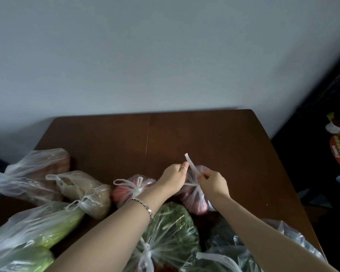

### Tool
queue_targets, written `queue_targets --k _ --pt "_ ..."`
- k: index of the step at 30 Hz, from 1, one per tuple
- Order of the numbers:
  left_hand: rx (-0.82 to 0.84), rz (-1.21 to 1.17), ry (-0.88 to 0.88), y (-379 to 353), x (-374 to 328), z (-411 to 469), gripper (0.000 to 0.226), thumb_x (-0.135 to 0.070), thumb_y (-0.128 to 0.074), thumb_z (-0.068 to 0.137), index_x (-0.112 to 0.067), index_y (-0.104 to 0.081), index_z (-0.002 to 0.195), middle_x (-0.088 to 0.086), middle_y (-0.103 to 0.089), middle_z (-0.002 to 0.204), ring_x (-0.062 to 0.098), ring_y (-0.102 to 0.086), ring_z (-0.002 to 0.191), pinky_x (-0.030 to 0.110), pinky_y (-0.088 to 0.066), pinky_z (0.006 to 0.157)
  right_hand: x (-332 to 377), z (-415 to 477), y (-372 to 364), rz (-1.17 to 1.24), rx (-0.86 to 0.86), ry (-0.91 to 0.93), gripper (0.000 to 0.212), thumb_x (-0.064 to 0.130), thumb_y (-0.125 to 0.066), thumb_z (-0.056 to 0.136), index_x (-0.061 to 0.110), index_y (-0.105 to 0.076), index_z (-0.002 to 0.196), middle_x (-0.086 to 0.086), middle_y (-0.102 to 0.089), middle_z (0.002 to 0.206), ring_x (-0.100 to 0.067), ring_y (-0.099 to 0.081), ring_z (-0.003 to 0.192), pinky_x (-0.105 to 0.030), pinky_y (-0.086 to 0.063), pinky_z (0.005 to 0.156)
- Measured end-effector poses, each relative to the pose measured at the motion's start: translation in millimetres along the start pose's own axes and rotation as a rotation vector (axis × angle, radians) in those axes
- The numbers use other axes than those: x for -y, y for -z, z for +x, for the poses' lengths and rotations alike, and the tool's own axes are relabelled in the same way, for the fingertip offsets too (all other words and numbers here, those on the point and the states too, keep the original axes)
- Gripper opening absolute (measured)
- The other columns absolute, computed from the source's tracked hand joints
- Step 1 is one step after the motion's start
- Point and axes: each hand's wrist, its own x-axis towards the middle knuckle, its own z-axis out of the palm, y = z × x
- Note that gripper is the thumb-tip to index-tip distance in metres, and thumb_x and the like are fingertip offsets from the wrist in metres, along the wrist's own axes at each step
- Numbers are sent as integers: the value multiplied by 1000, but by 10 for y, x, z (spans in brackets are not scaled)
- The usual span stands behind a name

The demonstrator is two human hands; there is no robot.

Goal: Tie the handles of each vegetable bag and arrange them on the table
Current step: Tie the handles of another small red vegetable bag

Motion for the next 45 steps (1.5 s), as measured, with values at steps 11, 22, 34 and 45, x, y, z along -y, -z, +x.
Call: queue_targets --k 11,22,34,45 --pt "101 -854 137 -95 -265 167 31 4 -32 90 -9 -56 76 8 -57 78 17 -56 68 21 -38 52 -81 -45 -26 9 185 248 39 13 -55 90 25 -49 52 12 -45 55 -3 -39 54 -14 -31 51" --pt "75 242 -268 -315 258 197 29 -23 -48 94 -1 -64 103 19 -59 100 32 -58 95 37 -45 85 -136 71 -21 464 78 -103 29 17 -61 85 24 -70 58 5 -61 58 -13 -53 61 -36 -42 70" --pt "2 -73 -110 -325 219 117 16 -14 -66 83 -1 -73 88 3 -58 75 16 -54 72 25 -38 65 -3 158 -58 302 -81 -207 22 27 -74 71 16 -62 86 0 -66 77 -21 -65 77 -40 -54 78" --pt "84 -176 166 -332 201 170 13 -26 -72 79 -21 -61 77 -2 -56 68 17 -52 64 25 -42 58 -3 -73 58 -200 102 281 26 12 -53 86 12 -67 108 -7 -67 100 -18 -58 92 -25 -43 77"
